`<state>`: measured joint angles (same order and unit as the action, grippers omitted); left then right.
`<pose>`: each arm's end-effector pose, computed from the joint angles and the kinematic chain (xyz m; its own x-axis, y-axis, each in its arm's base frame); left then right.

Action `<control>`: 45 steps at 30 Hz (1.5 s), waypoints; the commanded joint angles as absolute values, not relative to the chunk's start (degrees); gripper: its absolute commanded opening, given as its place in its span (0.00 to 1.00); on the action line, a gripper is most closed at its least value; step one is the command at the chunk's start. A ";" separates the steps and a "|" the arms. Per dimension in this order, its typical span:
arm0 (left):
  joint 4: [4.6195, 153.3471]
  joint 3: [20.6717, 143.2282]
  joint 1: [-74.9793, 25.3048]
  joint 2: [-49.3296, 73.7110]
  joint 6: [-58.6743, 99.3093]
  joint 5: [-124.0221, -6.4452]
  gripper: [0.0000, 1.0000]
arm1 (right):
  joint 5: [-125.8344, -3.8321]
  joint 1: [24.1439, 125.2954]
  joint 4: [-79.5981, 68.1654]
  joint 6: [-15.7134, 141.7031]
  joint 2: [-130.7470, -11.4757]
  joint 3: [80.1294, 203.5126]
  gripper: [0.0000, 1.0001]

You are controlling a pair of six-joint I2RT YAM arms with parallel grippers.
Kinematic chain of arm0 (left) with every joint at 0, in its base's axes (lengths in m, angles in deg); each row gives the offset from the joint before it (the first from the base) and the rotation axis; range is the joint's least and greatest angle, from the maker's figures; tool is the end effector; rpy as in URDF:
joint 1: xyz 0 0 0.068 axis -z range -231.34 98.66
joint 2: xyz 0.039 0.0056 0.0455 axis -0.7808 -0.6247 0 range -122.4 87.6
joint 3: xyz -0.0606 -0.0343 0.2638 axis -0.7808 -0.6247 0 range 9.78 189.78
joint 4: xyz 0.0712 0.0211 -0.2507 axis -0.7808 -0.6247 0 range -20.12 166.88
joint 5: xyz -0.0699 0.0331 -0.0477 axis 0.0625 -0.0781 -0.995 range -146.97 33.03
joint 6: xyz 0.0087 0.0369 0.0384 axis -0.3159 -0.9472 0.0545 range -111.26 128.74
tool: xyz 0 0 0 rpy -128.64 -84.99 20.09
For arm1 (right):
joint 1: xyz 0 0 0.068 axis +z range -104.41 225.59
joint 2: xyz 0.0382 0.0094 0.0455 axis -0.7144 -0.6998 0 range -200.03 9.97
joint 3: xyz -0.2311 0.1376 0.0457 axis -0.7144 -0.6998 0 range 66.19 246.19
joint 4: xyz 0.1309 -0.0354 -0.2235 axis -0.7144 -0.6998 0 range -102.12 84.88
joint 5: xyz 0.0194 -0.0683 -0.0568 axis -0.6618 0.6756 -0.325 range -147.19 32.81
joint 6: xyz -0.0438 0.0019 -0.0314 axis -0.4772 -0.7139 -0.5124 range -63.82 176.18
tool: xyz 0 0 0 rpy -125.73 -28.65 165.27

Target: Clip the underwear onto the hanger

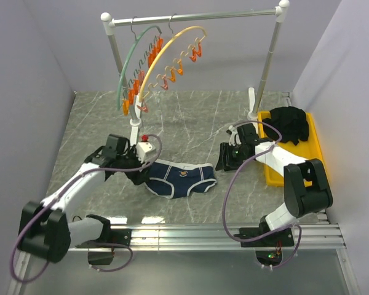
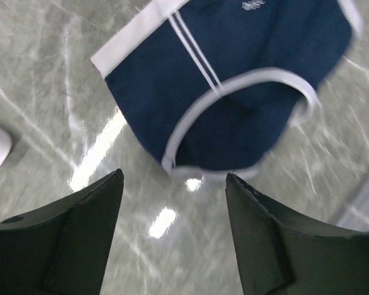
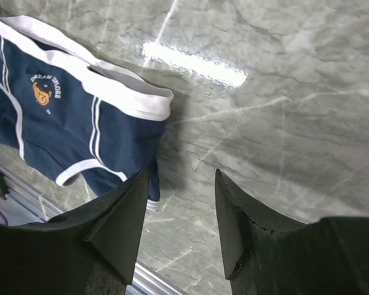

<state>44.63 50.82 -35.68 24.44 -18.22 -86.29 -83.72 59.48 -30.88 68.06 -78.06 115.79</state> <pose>0.1989 -0.0738 0.2270 -0.4664 0.5412 -0.6997 0.8093 0.5803 -0.0907 0.2741 0.0840 0.1768 -0.9382 -0.0422 -0.3434 -0.2150 0.8487 0.4831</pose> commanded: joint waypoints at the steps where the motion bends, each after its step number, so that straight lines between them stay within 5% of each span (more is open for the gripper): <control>1: 57.87 52.40 -33.15 17.66 -8.70 -79.48 0.72 | -85.93 59.66 -27.98 67.61 -79.76 119.01 0.54; 8: 63.16 59.87 -31.74 2.27 -2.69 -74.38 0.66 | -89.45 59.65 -25.69 70.33 -85.73 121.20 0.52; 24: 64.22 63.92 -30.42 -6.80 -0.05 -76.57 0.58 | -96.65 59.66 -20.86 74.19 -93.30 120.85 0.47; 30: 63.35 65.24 -30.07 -8.91 0.65 -77.19 0.40 | -98.68 59.66 -19.01 75.34 -95.94 121.38 0.34; 36: 61.33 65.85 -29.80 -7.07 -0.05 -78.59 0.14 | -99.64 58.95 -18.83 74.82 -94.28 121.47 0.00; 39: 61.15 64.72 -29.72 -2.94 -1.02 -80.35 0.00 | -99.38 57.29 -19.18 73.15 -88.57 120.59 0.00; 45: 65.97 58.13 -28.49 11.11 -1.98 -82.27 0.00 | -97.63 55.70 -18.22 68.67 -73.37 117.61 0.00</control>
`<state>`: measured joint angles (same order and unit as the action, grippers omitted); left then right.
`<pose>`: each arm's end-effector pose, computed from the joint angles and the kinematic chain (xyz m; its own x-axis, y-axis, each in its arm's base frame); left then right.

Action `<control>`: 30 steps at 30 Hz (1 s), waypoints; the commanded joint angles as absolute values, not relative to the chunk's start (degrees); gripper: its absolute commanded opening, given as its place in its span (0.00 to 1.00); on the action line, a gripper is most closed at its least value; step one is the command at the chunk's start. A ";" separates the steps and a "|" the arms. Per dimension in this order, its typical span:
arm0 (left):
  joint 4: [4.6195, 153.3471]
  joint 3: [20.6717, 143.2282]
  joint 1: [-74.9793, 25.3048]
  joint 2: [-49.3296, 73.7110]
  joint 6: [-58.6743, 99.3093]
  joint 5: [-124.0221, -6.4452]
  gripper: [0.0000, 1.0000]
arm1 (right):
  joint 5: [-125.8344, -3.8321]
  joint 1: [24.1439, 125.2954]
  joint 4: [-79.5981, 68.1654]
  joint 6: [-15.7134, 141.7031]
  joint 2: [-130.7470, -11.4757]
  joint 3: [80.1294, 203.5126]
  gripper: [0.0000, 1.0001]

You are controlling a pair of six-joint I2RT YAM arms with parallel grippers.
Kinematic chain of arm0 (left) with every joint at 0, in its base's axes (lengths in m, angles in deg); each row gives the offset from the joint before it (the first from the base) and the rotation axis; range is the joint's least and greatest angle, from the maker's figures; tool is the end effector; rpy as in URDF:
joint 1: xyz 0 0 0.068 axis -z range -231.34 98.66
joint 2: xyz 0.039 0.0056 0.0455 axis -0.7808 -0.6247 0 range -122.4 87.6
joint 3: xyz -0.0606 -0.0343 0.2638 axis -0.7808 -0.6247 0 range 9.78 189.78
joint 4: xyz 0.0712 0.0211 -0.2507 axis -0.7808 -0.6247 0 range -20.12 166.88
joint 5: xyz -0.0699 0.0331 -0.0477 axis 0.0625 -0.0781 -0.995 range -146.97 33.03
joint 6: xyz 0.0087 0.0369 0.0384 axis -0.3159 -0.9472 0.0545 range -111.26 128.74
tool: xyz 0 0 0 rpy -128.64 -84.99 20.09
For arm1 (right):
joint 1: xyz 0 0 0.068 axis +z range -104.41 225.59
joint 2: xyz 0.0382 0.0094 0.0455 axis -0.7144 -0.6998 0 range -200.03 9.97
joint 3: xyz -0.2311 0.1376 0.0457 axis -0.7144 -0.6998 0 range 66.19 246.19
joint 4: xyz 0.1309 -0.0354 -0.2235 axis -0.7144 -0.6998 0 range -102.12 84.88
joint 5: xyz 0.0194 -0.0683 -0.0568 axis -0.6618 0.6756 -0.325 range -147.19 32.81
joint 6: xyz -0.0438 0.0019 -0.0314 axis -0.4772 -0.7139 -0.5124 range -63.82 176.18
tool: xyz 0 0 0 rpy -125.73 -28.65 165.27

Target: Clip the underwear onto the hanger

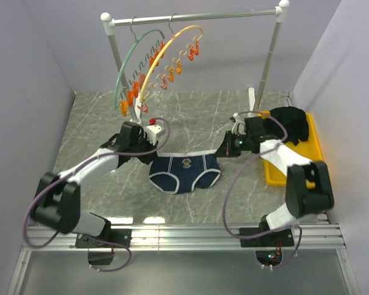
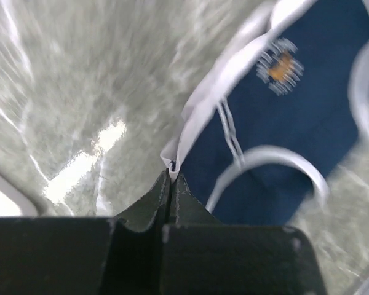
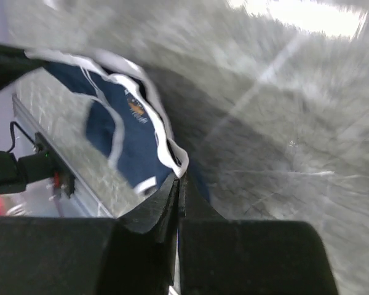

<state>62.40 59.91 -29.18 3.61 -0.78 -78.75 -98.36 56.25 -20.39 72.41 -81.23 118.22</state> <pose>0.2732 -0.1254 0.2094 -0.5867 0.4047 -0.7014 0.6850 0.7099 -0.1635 0.3024 0.0806 0.1873 -0.9116 0.0425 -0.4088 -0.2715 0.6843 0.6767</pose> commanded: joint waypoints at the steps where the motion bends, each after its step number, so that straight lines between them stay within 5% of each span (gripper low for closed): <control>1: 67.20 57.08 -28.31 12.87 -2.07 -82.63 0.00 | -97.27 55.70 -17.87 67.96 -71.52 117.25 0.00; 19: 55.98 52.84 -26.82 41.80 -5.77 -93.61 0.00 | -87.34 57.37 -27.59 63.12 -21.09 104.41 0.00; 24: 50.61 55.92 -26.20 40.41 -3.31 -95.82 0.00 | -86.81 57.99 -33.77 67.42 -17.89 105.30 0.00; 30: 54.11 58.99 -22.87 26.18 2.14 -81.62 0.04 | -83.39 58.25 -29.76 70.07 -34.73 103.45 0.00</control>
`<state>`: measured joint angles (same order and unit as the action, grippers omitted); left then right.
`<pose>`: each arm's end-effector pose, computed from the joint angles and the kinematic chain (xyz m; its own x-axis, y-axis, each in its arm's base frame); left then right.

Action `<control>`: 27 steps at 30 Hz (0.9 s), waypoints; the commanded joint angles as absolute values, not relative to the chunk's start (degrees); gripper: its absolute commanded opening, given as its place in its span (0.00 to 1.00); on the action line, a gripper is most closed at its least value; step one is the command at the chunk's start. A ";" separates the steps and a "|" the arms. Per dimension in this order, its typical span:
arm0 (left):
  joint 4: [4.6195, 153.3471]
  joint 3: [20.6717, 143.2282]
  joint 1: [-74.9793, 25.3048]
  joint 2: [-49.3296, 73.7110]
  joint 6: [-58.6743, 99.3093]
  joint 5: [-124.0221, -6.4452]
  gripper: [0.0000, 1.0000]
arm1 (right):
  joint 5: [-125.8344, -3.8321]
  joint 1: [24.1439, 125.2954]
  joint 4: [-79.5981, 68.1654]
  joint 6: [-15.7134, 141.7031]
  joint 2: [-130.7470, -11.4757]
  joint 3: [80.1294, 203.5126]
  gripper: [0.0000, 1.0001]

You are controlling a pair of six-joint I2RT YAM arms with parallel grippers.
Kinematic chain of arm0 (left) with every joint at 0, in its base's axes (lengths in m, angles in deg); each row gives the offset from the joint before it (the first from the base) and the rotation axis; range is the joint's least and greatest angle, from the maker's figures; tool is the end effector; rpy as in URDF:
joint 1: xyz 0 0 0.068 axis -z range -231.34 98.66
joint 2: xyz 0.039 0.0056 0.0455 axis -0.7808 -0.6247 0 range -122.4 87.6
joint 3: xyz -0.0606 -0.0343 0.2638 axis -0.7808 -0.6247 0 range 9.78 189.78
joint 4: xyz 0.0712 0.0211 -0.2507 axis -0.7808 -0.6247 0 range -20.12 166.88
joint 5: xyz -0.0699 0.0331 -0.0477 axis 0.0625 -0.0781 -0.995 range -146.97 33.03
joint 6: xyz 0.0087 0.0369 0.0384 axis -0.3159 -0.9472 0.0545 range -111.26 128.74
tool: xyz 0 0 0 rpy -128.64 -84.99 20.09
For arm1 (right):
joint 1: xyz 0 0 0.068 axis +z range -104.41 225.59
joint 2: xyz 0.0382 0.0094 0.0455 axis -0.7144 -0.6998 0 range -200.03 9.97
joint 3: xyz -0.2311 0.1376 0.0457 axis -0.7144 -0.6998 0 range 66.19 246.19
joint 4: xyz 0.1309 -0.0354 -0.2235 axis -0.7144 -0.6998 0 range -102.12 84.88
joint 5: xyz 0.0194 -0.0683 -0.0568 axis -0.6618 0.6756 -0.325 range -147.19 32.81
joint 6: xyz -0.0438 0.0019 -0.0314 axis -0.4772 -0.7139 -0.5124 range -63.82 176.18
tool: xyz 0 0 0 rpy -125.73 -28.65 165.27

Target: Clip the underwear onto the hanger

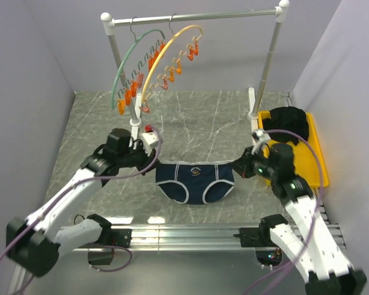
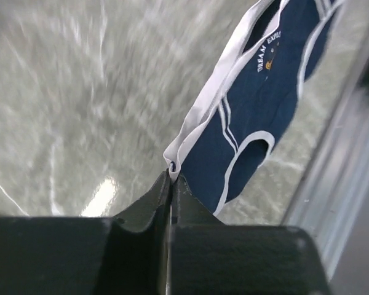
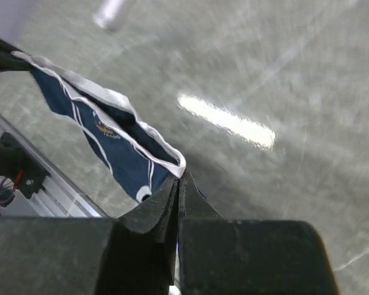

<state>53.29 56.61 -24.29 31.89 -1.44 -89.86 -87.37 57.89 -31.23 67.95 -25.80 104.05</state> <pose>0.1784 -0.1127 0.2973 -0.3311 0.3356 -0.8819 0.8619 0.4880 -0.1379 0.1371 0.0481 0.2941 -0.5183 0.0675 -0.8525 -0.5384 0.7488 0.3866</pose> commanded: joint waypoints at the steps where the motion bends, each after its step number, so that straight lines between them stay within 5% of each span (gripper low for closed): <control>1: 55.07 59.61 -21.99 23.81 2.67 -80.28 0.09 | -82.95 58.34 -28.43 70.15 -41.64 103.37 0.00; 14: 68.26 63.57 -21.45 -0.03 3.99 -63.93 0.10 | -76.53 58.51 -8.90 68.84 -76.24 115.05 0.00; 17: 69.32 62.08 -21.45 -0.29 3.55 -63.30 0.14 | -77.67 58.60 -10.04 69.10 -78.88 116.63 0.22; 18: 69.23 61.64 -21.45 -0.12 3.29 -64.08 0.17 | -78.45 58.60 -10.74 69.19 -79.15 116.90 0.35; 21: 68.97 59.63 -21.45 2.86 2.59 -69.07 0.41 | -80.91 58.60 -10.57 69.36 -76.36 116.11 0.52; 27: 71.08 53.13 -21.45 19.72 2.84 -81.92 0.69 | -87.59 58.51 -11.18 69.10 -69.67 117.86 0.59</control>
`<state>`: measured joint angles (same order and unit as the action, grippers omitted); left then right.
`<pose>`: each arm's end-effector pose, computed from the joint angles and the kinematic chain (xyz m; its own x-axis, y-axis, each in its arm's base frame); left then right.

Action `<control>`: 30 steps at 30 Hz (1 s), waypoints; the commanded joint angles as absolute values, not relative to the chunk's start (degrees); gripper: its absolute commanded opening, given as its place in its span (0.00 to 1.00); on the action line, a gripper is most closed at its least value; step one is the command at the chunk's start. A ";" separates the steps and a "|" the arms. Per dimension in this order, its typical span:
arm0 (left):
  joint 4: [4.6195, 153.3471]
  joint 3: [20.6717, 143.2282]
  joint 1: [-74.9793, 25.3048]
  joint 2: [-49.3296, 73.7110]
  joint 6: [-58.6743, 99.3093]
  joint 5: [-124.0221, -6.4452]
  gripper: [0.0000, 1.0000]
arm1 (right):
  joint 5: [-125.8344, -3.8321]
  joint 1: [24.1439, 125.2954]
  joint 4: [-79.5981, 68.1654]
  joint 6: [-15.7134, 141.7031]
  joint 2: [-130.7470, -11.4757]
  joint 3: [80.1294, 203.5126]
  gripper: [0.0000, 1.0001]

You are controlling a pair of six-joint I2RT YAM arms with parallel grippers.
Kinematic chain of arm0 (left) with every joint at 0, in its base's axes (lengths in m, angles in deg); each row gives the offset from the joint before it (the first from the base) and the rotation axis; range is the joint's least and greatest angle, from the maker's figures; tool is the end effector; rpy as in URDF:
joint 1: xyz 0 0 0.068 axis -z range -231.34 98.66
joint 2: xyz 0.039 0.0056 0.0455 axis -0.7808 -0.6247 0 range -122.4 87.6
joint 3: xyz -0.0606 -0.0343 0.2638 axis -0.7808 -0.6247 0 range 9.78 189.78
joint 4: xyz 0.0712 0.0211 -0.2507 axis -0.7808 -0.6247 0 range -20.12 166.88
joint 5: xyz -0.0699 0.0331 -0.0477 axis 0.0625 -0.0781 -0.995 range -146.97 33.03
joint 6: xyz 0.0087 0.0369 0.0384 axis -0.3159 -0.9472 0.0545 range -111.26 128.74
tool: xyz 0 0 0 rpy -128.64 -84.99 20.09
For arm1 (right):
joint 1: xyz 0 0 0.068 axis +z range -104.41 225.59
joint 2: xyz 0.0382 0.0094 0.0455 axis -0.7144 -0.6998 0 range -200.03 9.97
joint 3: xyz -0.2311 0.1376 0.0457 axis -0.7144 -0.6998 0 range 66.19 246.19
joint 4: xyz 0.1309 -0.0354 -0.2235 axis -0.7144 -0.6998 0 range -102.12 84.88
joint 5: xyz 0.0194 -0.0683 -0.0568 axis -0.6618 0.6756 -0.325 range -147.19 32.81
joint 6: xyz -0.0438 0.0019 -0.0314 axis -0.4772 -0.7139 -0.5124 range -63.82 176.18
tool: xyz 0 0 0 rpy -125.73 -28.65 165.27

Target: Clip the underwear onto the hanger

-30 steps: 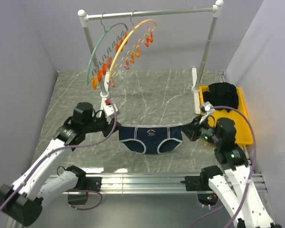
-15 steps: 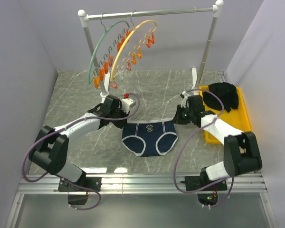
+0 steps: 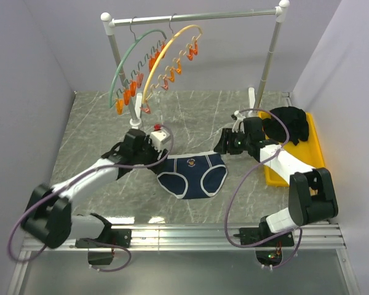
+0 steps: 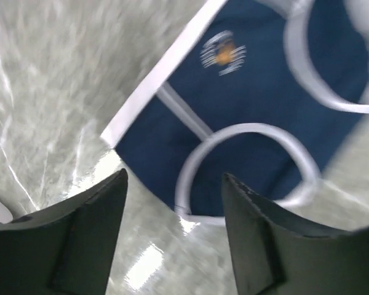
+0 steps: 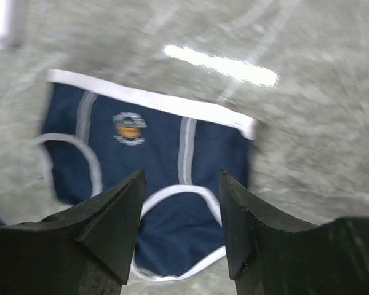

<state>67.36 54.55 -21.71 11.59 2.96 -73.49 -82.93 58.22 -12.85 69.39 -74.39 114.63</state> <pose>0.2372 -0.1465 0.2233 -0.4981 0.3942 -0.7723 0.7149 0.6908 -0.1084 0.2938 0.0815 0.2079 -0.7707 0.0383 -0.6360 -0.3364 0.8233 0.4572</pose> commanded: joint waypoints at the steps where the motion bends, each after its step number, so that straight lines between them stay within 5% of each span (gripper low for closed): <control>1: 71.17 52.59 -21.54 24.01 3.02 -84.37 0.71 | -89.52 58.60 -11.62 68.58 -69.22 119.61 0.59; 12: 70.90 57.49 -26.28 38.73 16.81 -77.99 0.73 | -105.25 59.74 8.37 66.64 -67.45 124.98 0.60; 14: 72.04 59.08 -27.95 38.12 19.35 -76.32 0.70 | -105.97 60.88 13.40 66.64 -68.25 125.16 0.61; 15: 72.13 60.91 -30.05 37.51 20.59 -74.92 0.58 | -105.62 62.97 15.77 65.94 -69.38 126.47 0.61; 17: 72.31 64.08 -32.43 35.31 23.92 -75.25 0.52 | -104.83 65.27 16.32 63.48 -70.97 128.75 0.61; 30: 71.79 72.97 -38.50 34.69 26.23 -79.38 0.64 | -90.25 83.03 42.05 58.90 -88.18 136.92 0.54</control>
